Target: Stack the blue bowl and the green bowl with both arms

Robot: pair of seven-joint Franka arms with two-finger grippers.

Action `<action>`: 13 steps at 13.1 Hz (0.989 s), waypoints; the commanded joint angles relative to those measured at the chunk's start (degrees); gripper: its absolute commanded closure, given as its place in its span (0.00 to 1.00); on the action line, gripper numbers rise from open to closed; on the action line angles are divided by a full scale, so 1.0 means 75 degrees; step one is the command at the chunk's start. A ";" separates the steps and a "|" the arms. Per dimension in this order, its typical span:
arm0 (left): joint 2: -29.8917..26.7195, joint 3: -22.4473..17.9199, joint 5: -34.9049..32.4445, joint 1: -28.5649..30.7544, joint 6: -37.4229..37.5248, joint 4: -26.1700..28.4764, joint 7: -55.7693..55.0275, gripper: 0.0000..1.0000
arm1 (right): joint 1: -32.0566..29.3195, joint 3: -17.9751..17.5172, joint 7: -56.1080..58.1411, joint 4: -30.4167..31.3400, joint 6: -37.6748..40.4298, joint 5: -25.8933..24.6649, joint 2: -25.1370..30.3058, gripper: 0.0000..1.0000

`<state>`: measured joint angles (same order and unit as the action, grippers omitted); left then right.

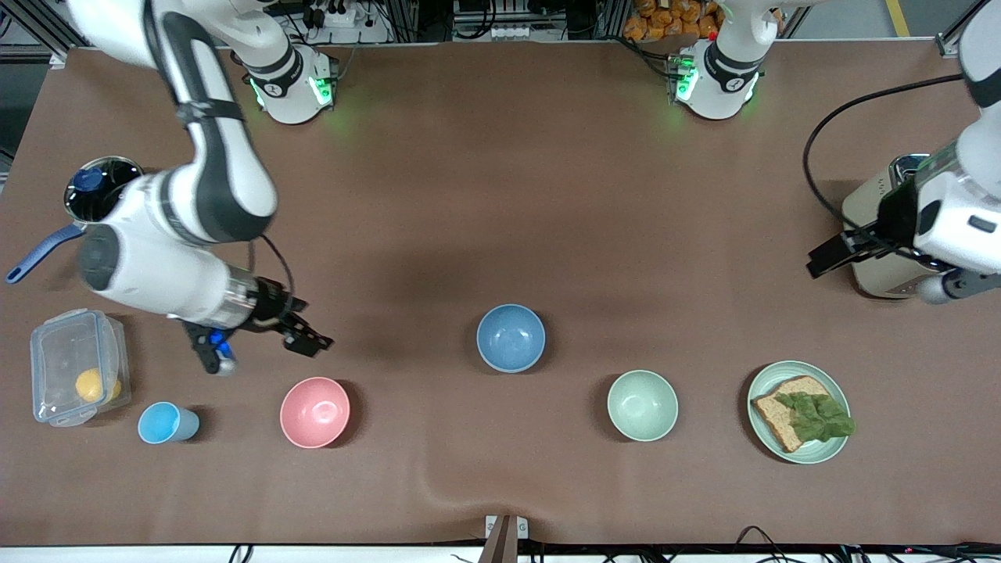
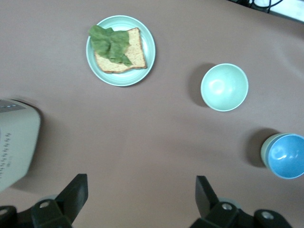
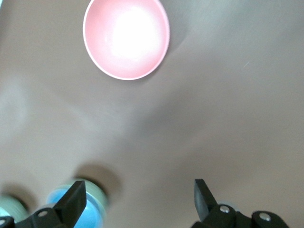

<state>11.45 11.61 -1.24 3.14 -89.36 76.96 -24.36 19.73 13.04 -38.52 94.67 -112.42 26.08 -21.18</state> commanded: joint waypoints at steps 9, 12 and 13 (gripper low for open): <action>-0.1467 -0.0106 -0.0033 0.0180 0.0419 0.1315 0.1022 0.00 | -0.1668 -0.0167 0.3905 0.0268 0.2214 -0.2739 0.2529 0.00; -0.1503 -0.0130 -0.0092 0.0121 0.0361 0.1375 0.1325 0.00 | -0.3050 -0.1688 0.3953 -0.0223 0.3092 -0.2983 0.2671 0.00; -0.1515 -0.0176 -0.0093 0.0121 0.0325 0.1398 0.1582 0.00 | -0.3065 -0.1750 0.3964 -0.0433 0.3327 -0.3089 0.2671 0.00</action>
<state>2.12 11.31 -1.24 4.39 -85.53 84.99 -16.13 0.17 3.79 -9.60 93.68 -90.46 5.25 -1.75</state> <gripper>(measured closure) 0.000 0.000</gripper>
